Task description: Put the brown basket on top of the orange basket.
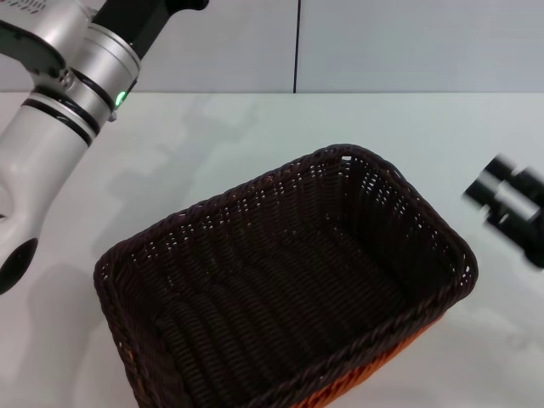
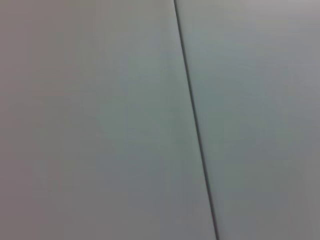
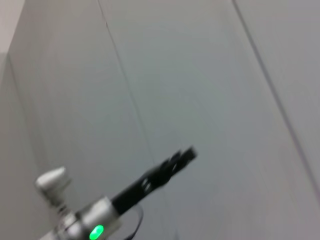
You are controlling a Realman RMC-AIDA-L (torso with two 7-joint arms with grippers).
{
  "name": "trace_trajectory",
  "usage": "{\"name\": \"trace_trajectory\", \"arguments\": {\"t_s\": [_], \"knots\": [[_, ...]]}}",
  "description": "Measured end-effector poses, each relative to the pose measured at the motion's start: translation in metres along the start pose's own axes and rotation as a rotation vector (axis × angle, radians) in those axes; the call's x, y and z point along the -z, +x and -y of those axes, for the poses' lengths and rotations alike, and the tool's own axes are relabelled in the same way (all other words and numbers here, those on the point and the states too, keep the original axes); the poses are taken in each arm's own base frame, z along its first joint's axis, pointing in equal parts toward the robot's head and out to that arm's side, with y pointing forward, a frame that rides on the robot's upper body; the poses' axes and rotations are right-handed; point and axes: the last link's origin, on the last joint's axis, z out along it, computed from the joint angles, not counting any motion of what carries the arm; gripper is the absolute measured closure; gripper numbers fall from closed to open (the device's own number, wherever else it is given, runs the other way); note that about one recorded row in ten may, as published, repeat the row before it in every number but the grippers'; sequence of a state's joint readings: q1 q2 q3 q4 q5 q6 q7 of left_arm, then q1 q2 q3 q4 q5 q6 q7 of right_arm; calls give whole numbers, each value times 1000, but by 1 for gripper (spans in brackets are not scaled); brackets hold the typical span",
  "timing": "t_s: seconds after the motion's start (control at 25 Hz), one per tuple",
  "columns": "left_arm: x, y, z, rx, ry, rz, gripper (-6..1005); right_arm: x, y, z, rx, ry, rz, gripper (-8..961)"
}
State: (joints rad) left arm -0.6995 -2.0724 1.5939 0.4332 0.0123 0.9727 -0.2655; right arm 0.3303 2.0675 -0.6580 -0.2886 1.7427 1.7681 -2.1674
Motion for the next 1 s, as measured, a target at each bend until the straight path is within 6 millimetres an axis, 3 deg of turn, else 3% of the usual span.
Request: {"name": "trace_trajectory", "arguments": {"t_s": [0.12,0.16,0.2,0.24,0.28,0.32,0.36,0.48,0.52,0.56,0.72,0.76,1.0], "knots": [[2,0,1,3,6,-4,156,5,-20,16,82,71,58,355],[5,0,4,9,15,-11,156,11,-34,29,151,146,91,355],[5,0,4,9,15,-11,156,11,-34,29,151,146,91,355],[23,2,15,28,62,-55,156,16,-42,38,194,198,105,355],[23,2,15,28,62,-55,156,23,-54,54,275,305,124,355],[34,2,20,35,86,-76,156,23,-54,54,275,305,124,355],[34,2,20,35,86,-76,156,26,-63,72,349,415,132,355],[34,2,20,35,86,-76,156,24,-68,87,408,503,121,355],[47,0,27,44,119,-91,156,21,-71,96,437,550,109,355],[88,-7,45,72,234,-103,156,17,-73,102,455,583,101,355],[103,-11,50,90,269,-95,156,-11,-78,126,553,677,39,355],[113,-14,53,103,293,-84,156,-29,-80,135,588,718,18,355],[144,-18,57,94,330,-88,156,-62,-83,145,622,763,5,355]]}}
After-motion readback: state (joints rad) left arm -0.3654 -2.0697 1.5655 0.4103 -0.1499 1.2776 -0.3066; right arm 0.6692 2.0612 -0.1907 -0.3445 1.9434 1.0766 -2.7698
